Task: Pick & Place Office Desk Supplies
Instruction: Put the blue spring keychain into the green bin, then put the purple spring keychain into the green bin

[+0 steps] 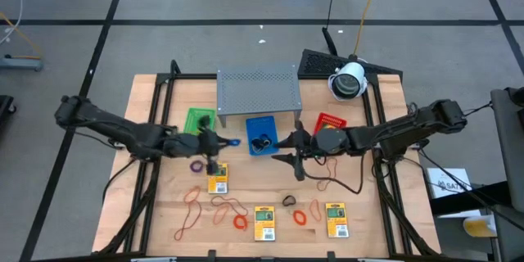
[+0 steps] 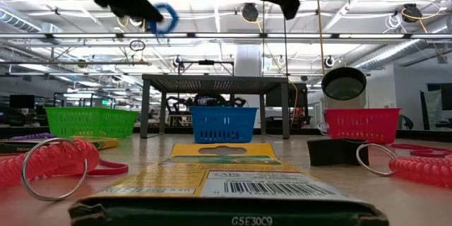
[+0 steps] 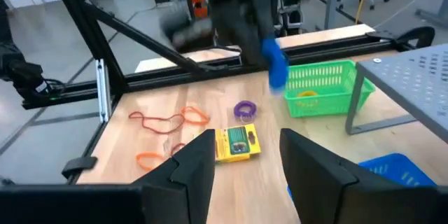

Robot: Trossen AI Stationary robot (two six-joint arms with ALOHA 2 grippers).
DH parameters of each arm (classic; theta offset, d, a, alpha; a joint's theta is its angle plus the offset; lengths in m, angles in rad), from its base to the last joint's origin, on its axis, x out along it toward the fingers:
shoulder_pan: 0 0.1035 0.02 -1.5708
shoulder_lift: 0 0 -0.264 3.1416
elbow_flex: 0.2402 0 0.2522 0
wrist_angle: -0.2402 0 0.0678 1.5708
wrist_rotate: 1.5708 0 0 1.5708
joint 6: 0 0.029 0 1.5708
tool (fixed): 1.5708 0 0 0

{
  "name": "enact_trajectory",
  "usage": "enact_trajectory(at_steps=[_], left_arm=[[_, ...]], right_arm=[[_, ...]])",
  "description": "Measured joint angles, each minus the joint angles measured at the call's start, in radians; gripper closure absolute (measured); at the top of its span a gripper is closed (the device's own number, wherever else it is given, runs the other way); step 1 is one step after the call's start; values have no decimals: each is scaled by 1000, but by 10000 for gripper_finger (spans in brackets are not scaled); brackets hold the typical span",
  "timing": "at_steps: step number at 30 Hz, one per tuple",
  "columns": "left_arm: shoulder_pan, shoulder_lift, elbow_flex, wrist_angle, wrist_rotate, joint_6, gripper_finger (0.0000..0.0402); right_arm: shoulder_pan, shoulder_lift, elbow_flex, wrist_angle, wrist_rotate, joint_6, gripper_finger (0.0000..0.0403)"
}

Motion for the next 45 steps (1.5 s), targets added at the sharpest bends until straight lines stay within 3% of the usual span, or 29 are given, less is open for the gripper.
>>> enact_trajectory(at_steps=[9,16,19,26,36,40,45], left_arm=[[12,-251,0,-369,-258,-242,391],[75,-289,0,-574,-267,-510,391],[101,-281,0,-631,-244,-584,386],[156,-280,0,-718,-127,-710,332],[191,-280,0,-713,-40,-698,251],[183,-280,0,-712,115,-612,222],[129,-272,0,-708,291,-644,207]], right_arm=[[2,-17,-10,-116,-2,-39,257],[-7,-17,-94,-70,0,-48,263],[-23,-17,-113,-23,-2,-53,264],[-33,-17,-123,5,-4,-57,265],[-33,-17,-123,5,-4,-64,265],[-33,-17,-123,5,-4,-64,268],[-33,-17,-123,5,-7,-83,270]])
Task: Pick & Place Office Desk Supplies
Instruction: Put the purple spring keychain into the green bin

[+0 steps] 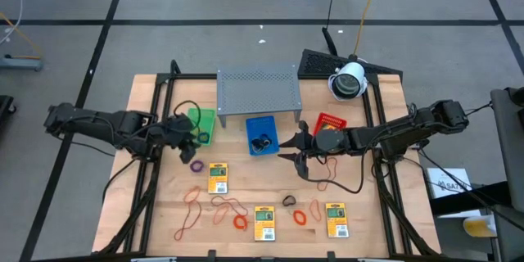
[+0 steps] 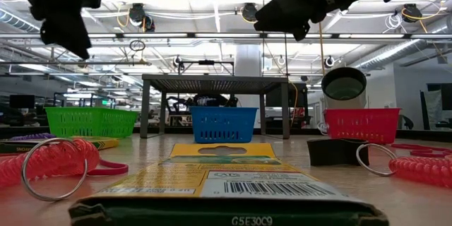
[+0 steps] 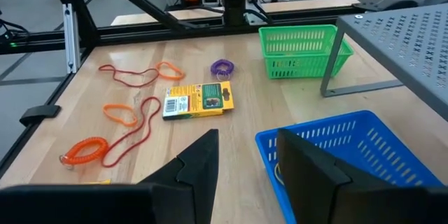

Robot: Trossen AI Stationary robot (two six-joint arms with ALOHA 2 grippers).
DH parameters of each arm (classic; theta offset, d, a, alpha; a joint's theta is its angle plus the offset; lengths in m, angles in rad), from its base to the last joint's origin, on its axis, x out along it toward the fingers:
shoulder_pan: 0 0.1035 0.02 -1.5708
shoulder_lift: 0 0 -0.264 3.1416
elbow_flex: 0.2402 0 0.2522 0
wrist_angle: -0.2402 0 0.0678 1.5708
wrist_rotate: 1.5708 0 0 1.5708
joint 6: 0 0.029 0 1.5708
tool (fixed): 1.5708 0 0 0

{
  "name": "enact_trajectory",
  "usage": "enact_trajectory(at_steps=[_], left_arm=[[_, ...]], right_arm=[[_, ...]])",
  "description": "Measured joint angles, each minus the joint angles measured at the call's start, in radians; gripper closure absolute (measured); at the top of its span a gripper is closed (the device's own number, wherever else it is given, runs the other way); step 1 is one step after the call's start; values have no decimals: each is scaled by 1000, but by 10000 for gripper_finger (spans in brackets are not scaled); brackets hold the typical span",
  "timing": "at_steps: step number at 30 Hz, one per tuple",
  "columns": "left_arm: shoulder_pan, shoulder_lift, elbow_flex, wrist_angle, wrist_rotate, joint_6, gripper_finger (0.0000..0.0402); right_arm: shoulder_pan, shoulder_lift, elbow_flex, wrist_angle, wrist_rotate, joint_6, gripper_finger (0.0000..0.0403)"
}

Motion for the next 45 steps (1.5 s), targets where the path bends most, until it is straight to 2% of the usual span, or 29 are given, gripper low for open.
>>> enact_trajectory(at_steps=[5,13,18,23,28,34,37,45], left_arm=[[-107,45,0,-7,56,-40,220],[-327,204,0,-5,58,-191,240],[-405,312,0,-4,43,-267,236],[-409,403,0,-4,-38,-315,224],[-372,481,0,-5,-45,-325,205],[-331,548,-1,-4,-41,-330,178],[-314,569,-1,-3,0,-330,169],[-286,610,-1,24,46,-343,167]], right_arm=[[0,0,0,0,0,-3,269],[0,0,0,0,0,-10,272],[0,0,0,0,-1,-10,273],[0,0,0,0,-1,-7,273],[0,0,0,0,-1,4,273],[0,0,0,0,-1,5,273],[0,0,0,0,-1,5,273],[0,0,0,0,-1,5,273]])
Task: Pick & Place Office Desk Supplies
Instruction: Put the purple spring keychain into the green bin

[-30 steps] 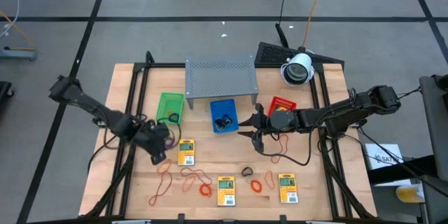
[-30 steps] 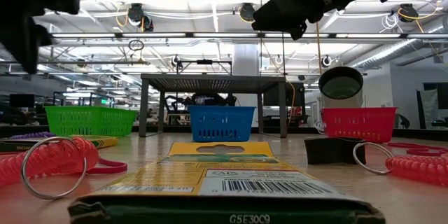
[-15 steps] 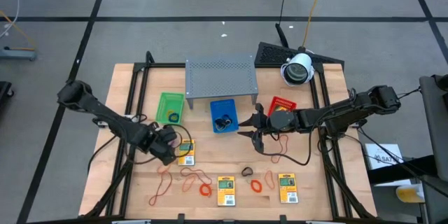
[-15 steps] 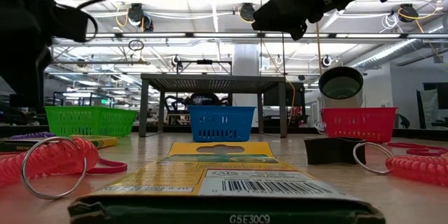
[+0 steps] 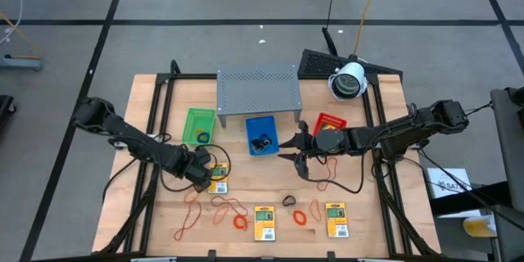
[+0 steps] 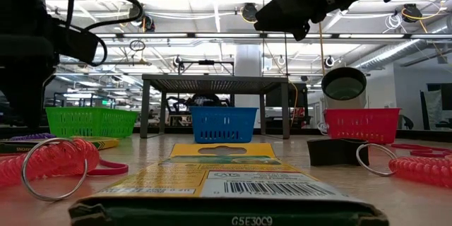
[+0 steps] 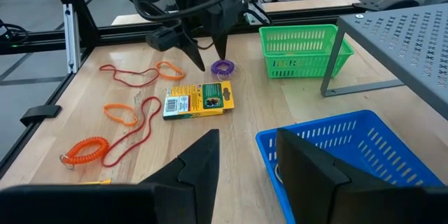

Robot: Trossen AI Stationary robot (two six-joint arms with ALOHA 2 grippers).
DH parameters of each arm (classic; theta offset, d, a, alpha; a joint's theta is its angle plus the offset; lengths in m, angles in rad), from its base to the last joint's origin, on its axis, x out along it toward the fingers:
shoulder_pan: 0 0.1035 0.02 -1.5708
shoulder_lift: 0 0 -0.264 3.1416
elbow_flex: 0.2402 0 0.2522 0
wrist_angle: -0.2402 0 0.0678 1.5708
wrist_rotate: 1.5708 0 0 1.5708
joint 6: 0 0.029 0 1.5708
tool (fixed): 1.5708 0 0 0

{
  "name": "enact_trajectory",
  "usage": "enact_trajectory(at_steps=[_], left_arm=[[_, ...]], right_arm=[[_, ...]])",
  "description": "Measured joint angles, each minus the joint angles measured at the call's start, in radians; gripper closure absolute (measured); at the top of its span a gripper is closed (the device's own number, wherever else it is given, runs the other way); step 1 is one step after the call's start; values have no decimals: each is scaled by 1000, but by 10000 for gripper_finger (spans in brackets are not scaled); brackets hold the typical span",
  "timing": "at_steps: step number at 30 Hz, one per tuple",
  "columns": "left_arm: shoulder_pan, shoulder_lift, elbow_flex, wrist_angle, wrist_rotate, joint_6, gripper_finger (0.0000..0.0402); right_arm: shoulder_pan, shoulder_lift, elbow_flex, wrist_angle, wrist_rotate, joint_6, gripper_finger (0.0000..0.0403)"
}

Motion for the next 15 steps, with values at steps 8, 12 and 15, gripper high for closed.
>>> enact_trajectory(at_steps=[8,12,15], left_arm=[[41,11,0,-2,50,-62,167],[69,11,0,-2,61,-98,167],[86,11,0,-1,80,-121,167]], right_arm=[[0,0,0,0,0,0,273],[0,0,0,0,0,0,273],[0,0,0,0,0,0,273]])
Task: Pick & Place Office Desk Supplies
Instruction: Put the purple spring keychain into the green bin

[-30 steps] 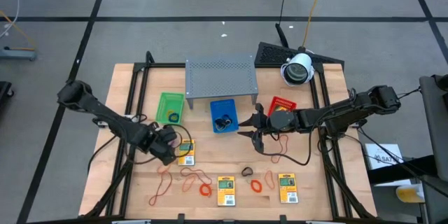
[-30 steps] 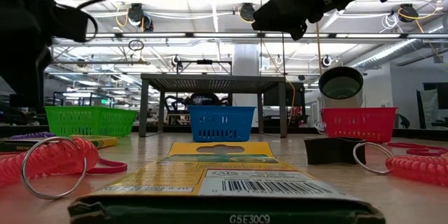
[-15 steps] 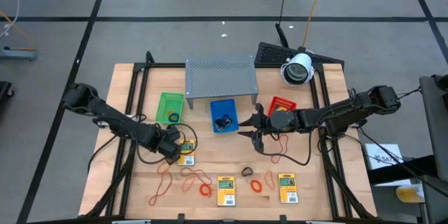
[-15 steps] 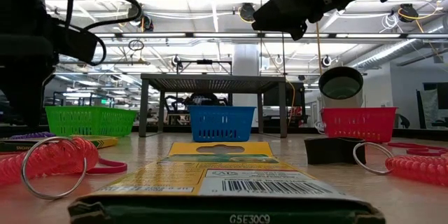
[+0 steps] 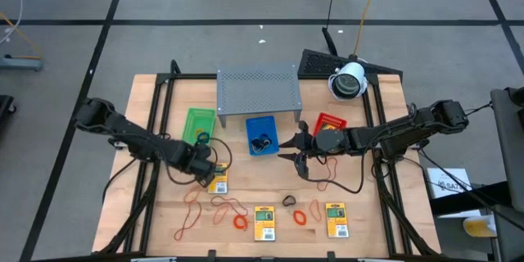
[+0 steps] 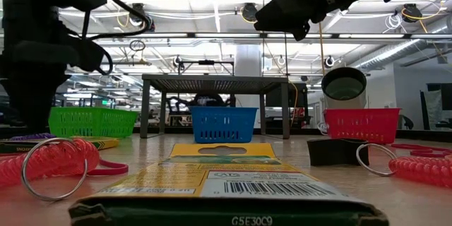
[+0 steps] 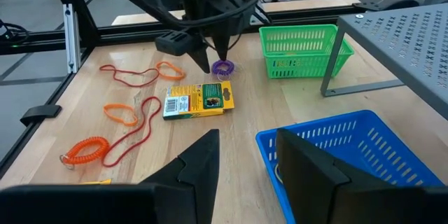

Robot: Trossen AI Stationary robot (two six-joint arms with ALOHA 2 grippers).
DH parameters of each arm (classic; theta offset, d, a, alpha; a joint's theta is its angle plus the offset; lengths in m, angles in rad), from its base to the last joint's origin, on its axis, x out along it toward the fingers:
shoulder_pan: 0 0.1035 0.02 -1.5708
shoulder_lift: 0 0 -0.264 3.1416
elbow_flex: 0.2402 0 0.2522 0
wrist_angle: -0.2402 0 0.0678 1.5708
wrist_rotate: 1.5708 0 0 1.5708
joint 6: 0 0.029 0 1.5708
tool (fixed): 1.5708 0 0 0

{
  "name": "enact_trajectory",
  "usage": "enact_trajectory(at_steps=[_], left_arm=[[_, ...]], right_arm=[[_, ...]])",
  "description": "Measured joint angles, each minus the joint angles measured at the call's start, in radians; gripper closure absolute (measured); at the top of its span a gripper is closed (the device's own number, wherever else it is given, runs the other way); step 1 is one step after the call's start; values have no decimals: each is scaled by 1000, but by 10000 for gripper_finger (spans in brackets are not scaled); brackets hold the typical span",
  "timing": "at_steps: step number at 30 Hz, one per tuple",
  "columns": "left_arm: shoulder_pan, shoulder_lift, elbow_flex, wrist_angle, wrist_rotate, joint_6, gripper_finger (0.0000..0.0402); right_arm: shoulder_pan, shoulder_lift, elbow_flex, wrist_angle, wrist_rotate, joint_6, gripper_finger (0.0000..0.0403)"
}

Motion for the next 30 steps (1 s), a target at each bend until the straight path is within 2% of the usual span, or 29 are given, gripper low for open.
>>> enact_trajectory(at_steps=[4,8,12,25,30], left_arm=[[13,0,0,18,37,3,167],[21,0,0,108,95,44,167],[25,0,0,146,96,54,167],[25,0,0,28,67,-9,167],[25,0,0,37,66,-9,167]], right_arm=[[0,0,0,0,0,27,273],[0,0,0,0,0,48,273],[0,0,0,0,0,70,273],[0,0,0,0,0,71,273],[0,0,0,0,0,71,273]])
